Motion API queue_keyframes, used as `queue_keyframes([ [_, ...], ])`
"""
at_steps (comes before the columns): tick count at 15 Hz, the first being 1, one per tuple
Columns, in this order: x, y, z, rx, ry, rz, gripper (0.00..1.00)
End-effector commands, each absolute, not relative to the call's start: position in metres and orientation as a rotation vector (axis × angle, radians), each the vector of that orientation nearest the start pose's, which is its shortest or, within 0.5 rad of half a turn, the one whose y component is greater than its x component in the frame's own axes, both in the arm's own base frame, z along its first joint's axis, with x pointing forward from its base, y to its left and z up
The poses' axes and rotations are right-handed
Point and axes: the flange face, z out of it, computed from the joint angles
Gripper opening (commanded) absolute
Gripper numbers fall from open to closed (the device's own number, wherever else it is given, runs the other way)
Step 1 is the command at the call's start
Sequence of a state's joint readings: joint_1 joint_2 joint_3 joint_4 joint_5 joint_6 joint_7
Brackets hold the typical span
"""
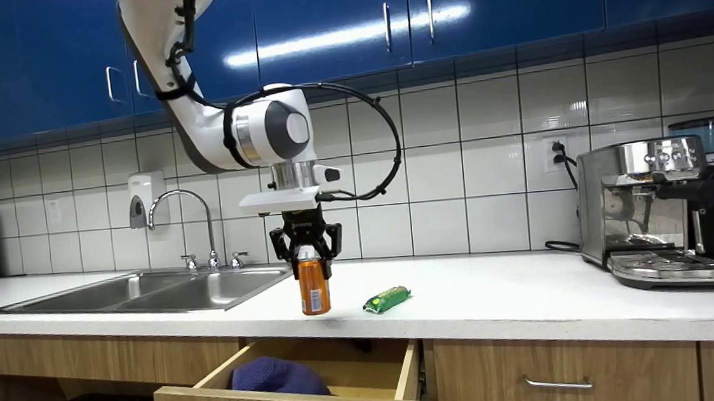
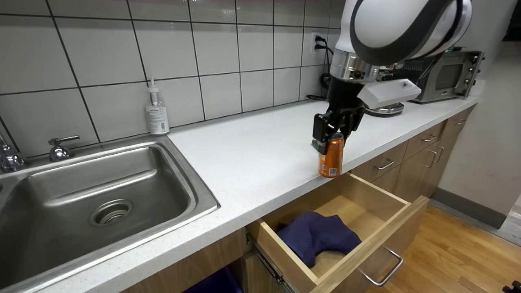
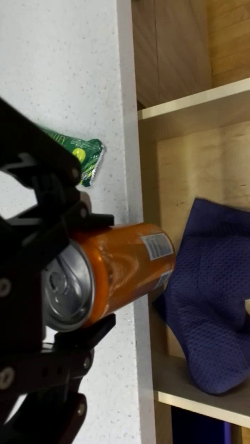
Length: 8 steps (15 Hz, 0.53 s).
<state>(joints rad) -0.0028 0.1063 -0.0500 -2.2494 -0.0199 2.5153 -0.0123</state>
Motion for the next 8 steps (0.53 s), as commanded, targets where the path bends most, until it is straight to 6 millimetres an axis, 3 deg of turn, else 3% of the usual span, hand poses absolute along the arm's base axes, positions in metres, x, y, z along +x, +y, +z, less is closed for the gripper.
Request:
queue_keyframes([
  [1,0.525,-0.04,0.34,-3.177,0.038,-0.233,0.38],
  [8,0.514,-0.058,0.319,-3.199,0.061,-0.196,0.38],
])
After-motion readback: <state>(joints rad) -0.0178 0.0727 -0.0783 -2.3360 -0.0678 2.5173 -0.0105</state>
